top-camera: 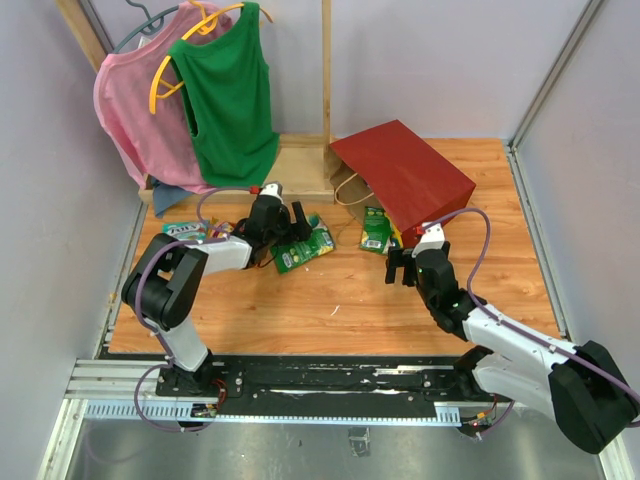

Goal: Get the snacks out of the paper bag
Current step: Adjust the snack at the center of the board.

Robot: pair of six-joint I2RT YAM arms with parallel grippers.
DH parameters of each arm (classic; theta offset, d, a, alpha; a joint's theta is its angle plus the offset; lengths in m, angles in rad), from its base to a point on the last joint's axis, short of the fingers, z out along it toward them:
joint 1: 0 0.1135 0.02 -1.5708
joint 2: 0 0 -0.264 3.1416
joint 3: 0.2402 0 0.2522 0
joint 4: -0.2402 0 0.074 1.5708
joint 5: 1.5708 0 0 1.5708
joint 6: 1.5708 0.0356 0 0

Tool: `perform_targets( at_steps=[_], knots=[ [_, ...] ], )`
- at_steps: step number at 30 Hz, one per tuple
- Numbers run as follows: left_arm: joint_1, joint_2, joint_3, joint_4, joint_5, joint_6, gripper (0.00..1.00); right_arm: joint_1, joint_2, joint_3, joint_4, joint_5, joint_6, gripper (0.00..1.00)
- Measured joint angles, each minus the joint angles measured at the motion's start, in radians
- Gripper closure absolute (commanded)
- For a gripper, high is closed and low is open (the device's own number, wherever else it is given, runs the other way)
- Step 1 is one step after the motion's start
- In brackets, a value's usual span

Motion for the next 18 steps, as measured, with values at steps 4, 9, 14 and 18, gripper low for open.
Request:
perform_targets(
  at_steps=[4,9,14,18],
  knots=[
    [0.0,0.0,-0.01,0.022,0.027,-0.005,0.11,0.0,0.0,0.0,0.0,0.0,0.0,0.0],
    [-0.011,-0.006,-0.054,0.074,0.041,-0.012,0.12,0.0,0.002,0.0,0.0,0.0,0.0,0.0],
    [-0.045,-0.027,-0.097,0.111,0.045,-0.022,0.13,0.0,0.006,0.0,0.0,0.0,0.0,0.0],
    [-0.075,-0.057,-0.155,0.147,0.051,-0.04,0.13,0.0,0.012,0.0,0.0,0.0,0.0,0.0]
  ],
)
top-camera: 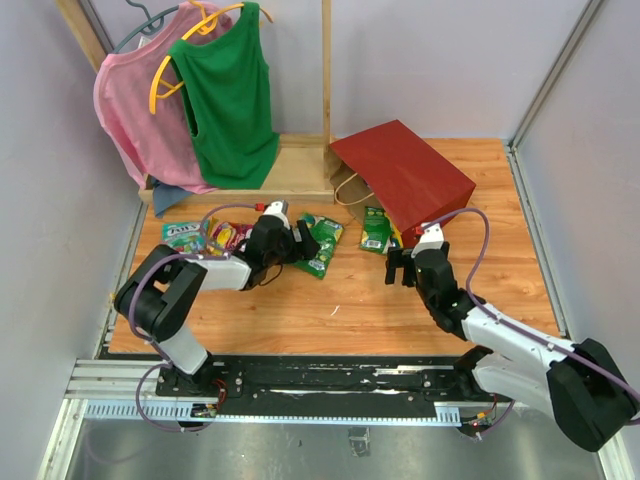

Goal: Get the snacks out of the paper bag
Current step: Adjust the snack at the center of the board.

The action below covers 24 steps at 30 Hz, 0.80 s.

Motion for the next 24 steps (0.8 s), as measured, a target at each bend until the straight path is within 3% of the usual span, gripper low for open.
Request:
perform_targets(
  at_steps=[9,24],
  knots=[
    [-0.035,-0.106,-0.177,0.117,0.043,-0.082,0.14,0.0,0.016,0.0,0.001,-0.005,0.001,0.0],
    [-0.152,-0.089,-0.251,0.274,0.048,-0.185,0.14,0.05,-0.015,-0.007,0.068,-0.039,0.001,0.03]
  ],
)
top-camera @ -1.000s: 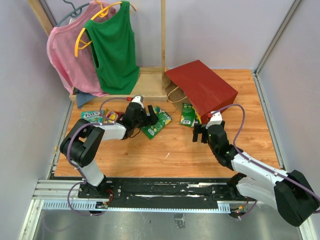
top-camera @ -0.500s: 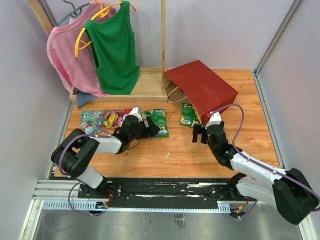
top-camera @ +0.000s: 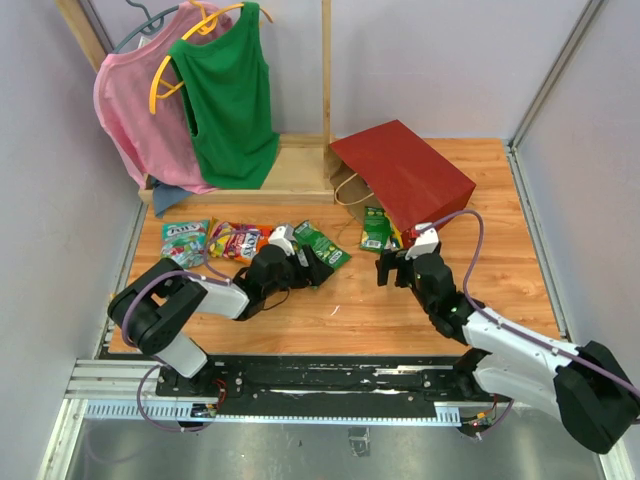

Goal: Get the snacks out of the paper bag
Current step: Adjust the snack at the center of the board.

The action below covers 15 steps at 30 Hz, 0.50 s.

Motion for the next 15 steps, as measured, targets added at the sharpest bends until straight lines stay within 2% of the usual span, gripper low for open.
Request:
perform_targets(
  at_steps=[8,15],
  knots=[
    [-0.065,0.004,-0.047,0.083,-0.014,-0.069,0.14,0.173,-0.087,-0.026,0.066,0.095,-0.051,0.02],
    [-0.09,-0.108,-0.106,0.022,-0.011,-0.114,0.11,0.202,0.045,0.003,0.082,0.093,-0.01,0.03]
  ],
)
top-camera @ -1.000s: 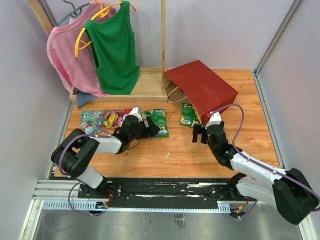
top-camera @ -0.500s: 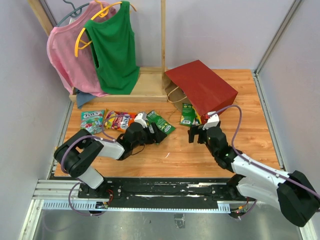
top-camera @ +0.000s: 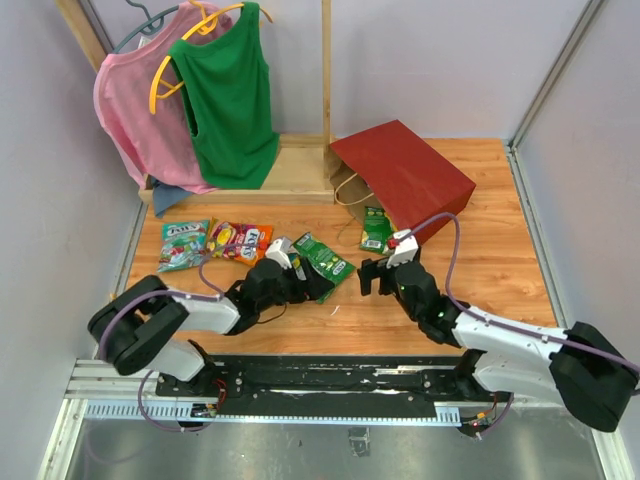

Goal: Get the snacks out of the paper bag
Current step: Adjust the snack at the center of the board, then pick up the snack from the center of the board.

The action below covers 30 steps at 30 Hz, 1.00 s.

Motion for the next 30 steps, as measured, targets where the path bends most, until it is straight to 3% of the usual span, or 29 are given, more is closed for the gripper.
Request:
perform_targets(
  at_steps=[6,10,15,21,30],
  knots=[
    [0.005,-0.218,0.019,-0.211,-0.043,0.042,0.03,0.016,0.098,0.061,0.003,-0.044,0.093,0.07],
    [0.083,-0.323,0.05,-0.3,-0.039,0.09,0.02,0.039,0.175,0.119,-0.002,-0.054,0.183,0.13],
    [0.193,-0.338,0.053,-0.373,-0.018,0.124,0.02,0.044,0.293,0.139,-0.005,-0.072,0.359,0.15],
    [0.197,-0.346,0.053,-0.425,0.0,0.146,0.01,0.044,0.373,0.139,0.0,-0.106,0.513,0.23],
    [0.198,-0.414,0.05,-0.47,-0.008,0.167,0.0,0.044,0.461,0.153,0.059,-0.133,0.599,0.38]
  ],
)
